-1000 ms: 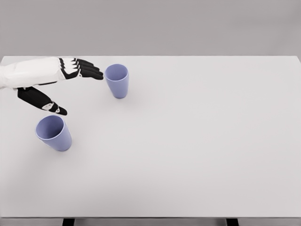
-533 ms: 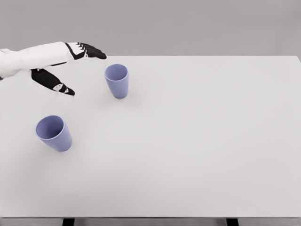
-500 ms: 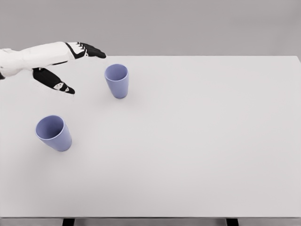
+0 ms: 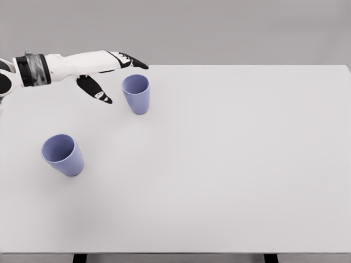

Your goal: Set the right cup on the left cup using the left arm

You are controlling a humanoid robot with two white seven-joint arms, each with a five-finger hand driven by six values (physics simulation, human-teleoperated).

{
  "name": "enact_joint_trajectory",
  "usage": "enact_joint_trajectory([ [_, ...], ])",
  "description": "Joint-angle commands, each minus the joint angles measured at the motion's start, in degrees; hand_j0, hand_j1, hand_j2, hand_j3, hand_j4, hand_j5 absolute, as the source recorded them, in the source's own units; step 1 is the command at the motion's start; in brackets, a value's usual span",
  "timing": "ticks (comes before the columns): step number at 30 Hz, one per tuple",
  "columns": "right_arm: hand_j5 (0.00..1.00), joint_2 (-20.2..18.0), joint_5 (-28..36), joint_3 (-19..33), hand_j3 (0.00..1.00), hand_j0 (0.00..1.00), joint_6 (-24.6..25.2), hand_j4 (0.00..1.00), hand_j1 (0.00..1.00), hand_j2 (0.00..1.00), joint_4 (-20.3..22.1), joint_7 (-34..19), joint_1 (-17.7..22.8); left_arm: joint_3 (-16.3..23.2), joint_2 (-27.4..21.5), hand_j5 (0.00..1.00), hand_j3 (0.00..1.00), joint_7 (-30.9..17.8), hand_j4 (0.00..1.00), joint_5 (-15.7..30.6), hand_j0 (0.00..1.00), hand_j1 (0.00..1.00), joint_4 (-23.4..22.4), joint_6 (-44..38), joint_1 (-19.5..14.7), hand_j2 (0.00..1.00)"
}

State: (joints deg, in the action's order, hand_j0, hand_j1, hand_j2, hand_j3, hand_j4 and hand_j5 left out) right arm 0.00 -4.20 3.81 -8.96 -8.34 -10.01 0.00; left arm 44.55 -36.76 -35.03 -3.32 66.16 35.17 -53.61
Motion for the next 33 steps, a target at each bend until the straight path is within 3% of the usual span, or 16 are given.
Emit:
enact_joint_trajectory([
  [1,1.00,0.00,-0.02,-0.03,1.00,1.00,-0.01,1.00,1.00,1.00,-0.01,-0.01,0.00,0.10,0.54,1.00,1.00,0.03,1.00,0.15,1.00,1.00,-0.68,-0.17,0.00,1.00],
  [3,1.00,0.00,-0.02,0.06,1.00,1.00,-0.01,1.00,1.00,1.00,-0.01,-0.01,0.00,0.19,0.54,1.00,1.00,0.03,1.00,-0.02,1.00,1.00,-1.47,-0.17,0.00,1.00],
  [6,1.00,0.00,-0.02,-0.03,1.00,1.00,-0.01,1.00,1.00,1.00,-0.01,-0.01,0.00,0.54,2.13,1.00,1.00,0.03,1.00,-5.12,1.00,1.00,-8.23,-0.17,-2.72,1.00],
  [12,1.00,0.00,-0.02,0.06,1.00,1.00,-0.01,1.00,1.00,1.00,-0.01,-0.01,0.00,2.47,7.84,1.00,1.00,0.03,1.00,-7.76,1.00,1.00,-17.73,-0.17,-5.71,1.00],
  [16,1.00,0.00,-0.02,-0.03,1.00,1.00,-0.01,1.00,1.00,1.00,-0.01,-0.01,0.00,2.47,11.18,1.00,1.00,0.03,1.00,-8.72,1.00,1.00,-19.67,-0.17,-5.80,1.00],
  [33,1.00,0.00,-0.02,-0.03,1.00,1.00,-0.01,1.00,1.00,1.00,-0.01,-0.01,0.00,2.56,11.09,1.00,1.00,0.03,1.00,-8.72,1.00,1.00,-19.76,-0.17,-5.71,1.00],
])
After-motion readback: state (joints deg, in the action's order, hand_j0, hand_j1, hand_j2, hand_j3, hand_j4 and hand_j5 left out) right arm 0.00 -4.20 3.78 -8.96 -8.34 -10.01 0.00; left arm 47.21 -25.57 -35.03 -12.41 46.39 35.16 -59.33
